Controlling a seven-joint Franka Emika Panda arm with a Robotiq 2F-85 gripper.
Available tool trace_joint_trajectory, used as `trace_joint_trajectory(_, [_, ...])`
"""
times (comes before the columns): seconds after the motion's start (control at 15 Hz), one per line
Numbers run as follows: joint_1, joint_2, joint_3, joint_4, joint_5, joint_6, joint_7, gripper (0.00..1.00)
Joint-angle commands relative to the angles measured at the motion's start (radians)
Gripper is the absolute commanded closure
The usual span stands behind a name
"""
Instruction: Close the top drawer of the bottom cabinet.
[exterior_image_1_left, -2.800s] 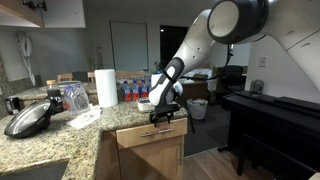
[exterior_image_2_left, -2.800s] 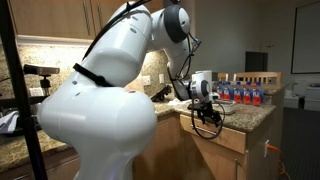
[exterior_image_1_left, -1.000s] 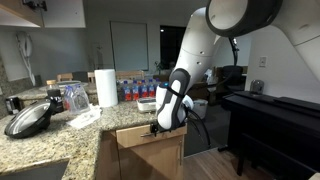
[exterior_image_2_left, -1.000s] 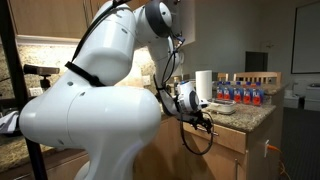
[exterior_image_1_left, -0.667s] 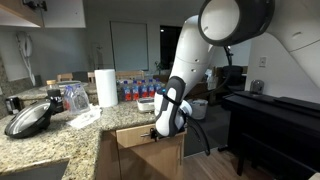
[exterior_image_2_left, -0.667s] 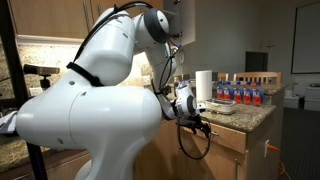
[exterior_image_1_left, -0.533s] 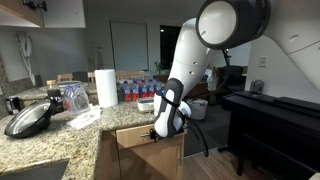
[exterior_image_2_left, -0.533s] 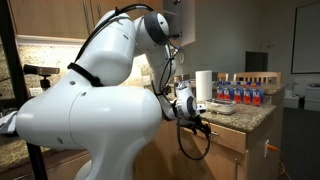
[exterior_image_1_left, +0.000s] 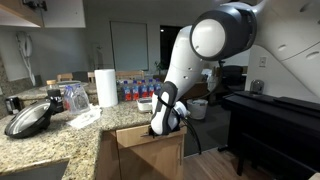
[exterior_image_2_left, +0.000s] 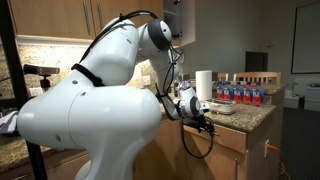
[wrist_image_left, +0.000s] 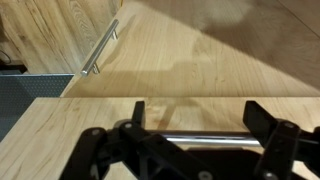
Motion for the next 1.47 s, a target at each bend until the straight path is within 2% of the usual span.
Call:
trace_joint_trajectory(0.0, [-0.044, 0.032, 0.014, 0.095, 0.017, -0.046, -0.026, 0.0])
trace_joint_trajectory(0.27, [-0.076, 0.027, 0.04, 0.137, -0.001, -0.101, -0.026, 0.0])
trace_joint_trajectory(0.6, [-0.108, -0.028, 0.102, 0.066, -0.006, -0.114, -0.047, 0.0])
trace_joint_trajectory(0.93, [-0.141, -0.116, 0.175, -0.074, -0.001, -0.132, -0.049, 0.0])
trace_joint_trajectory(1.13, [-0.184, -0.19, 0.243, -0.161, 0.015, -0.165, -0.065, 0.0])
trace_joint_trajectory(1.27, [-0.194, -0.238, 0.266, -0.22, 0.011, -0.185, -0.056, 0.0])
trace_joint_trajectory(1.4, [-0.177, -0.288, 0.256, -0.279, -0.012, -0.201, -0.031, 0.0])
